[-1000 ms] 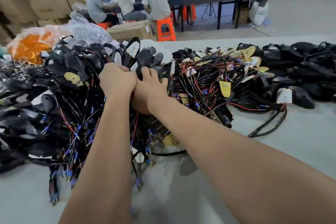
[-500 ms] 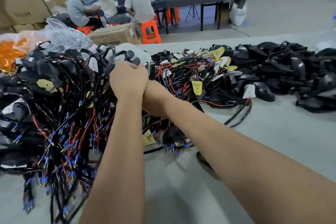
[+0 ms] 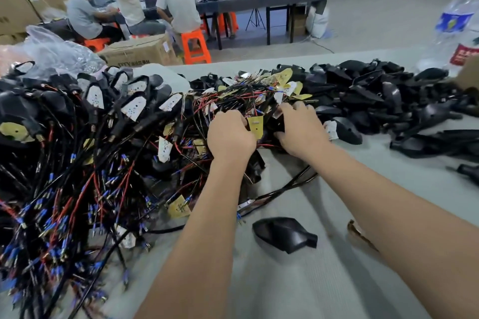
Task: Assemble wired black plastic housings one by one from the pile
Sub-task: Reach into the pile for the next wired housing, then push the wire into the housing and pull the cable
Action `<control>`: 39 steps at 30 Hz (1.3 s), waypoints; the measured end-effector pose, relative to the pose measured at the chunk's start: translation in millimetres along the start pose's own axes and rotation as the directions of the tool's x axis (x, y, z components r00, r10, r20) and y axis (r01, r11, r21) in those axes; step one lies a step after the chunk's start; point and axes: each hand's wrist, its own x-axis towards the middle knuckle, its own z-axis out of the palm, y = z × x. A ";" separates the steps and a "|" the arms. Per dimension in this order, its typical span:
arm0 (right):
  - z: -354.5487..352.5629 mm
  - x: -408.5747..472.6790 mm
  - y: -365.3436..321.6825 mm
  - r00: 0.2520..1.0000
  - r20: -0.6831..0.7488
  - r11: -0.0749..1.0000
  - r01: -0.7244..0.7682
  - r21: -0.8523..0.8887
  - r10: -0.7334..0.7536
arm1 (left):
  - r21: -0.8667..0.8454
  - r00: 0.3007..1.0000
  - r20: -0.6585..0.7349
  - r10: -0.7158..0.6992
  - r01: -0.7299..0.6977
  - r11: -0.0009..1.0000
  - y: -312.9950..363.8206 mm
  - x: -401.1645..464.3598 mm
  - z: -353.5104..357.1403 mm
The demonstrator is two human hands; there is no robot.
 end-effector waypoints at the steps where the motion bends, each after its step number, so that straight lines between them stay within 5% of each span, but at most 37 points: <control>1: 0.8 4.6 0.3 1.000 0.006 1.000 0.000 0.019 0.000 | 0.006 1.000 0.004 -0.006 0.006 1.000 -0.6 2.1 1.3; 9: -5.6 16.7 10.5 0.996 -0.016 0.995 0.084 0.048 -0.083 | -0.069 0.997 0.027 -0.079 0.081 0.994 9.9 6.9 8.1; 12: -2.9 9.2 15.7 0.980 -0.081 0.983 0.182 0.006 -0.181 | 0.008 0.991 -0.031 -0.127 0.128 0.992 17.2 4.3 12.6; 16: -1.9 -0.1 27.1 0.952 -0.195 0.970 0.244 0.014 -0.237 | -0.155 0.986 -0.140 -0.085 0.063 0.986 16.8 0.3 15.8; 22: -7.9 -19.9 49.3 0.904 -0.427 0.835 0.264 0.483 -0.038 | -0.602 0.948 -0.249 -0.199 0.009 0.798 35.9 -14.1 5.8; 26: -22.9 -50.0 77.4 0.925 -0.305 0.499 0.159 0.852 0.225 | -0.679 0.924 -0.362 -0.125 -0.170 0.714 61.3 -29.9 -1.5; 27: -26.4 -60.7 89.5 0.925 -0.312 0.512 0.163 0.844 0.219 | -0.688 0.929 -0.364 -0.071 -0.217 0.693 69.2 -34.0 -2.5; 30: -33.3 -89.6 126.0 0.932 -0.362 0.867 0.199 0.457 -0.024 | -0.712 0.939 -0.312 0.145 -0.332 0.618 99.0 -48.0 0.4; 31: -33.8 -97.8 133.3 0.942 -0.323 0.920 0.200 0.338 -0.087 | -0.720 0.934 -0.279 0.224 -0.358 0.595 109.6 -53.4 3.2; 33: -32.0 -109.0 141.7 0.963 -0.260 0.913 0.167 0.371 -0.071 | -0.708 0.907 -0.217 0.361 -0.401 0.581 126.6 -62.6 11.0; 36: -28.3 -116.4 144.1 0.953 -0.258 0.683 0.084 0.725 0.158 | -0.711 0.888 -0.151 0.434 -0.403 0.577 137.6 -70.7 23.7; 38: -31.6 -115.4 147.5 0.950 -0.022 0.149 -0.026 0.989 0.313 | -0.742 0.882 -0.083 0.463 -0.365 0.563 136.7 -74.0 31.7; 39: -34.0 -115.6 150.2 0.948 0.094 -0.138 -0.055 0.989 0.302 | -0.749 0.878 -0.042 0.478 -0.344 0.567 133.4 -75.3 35.5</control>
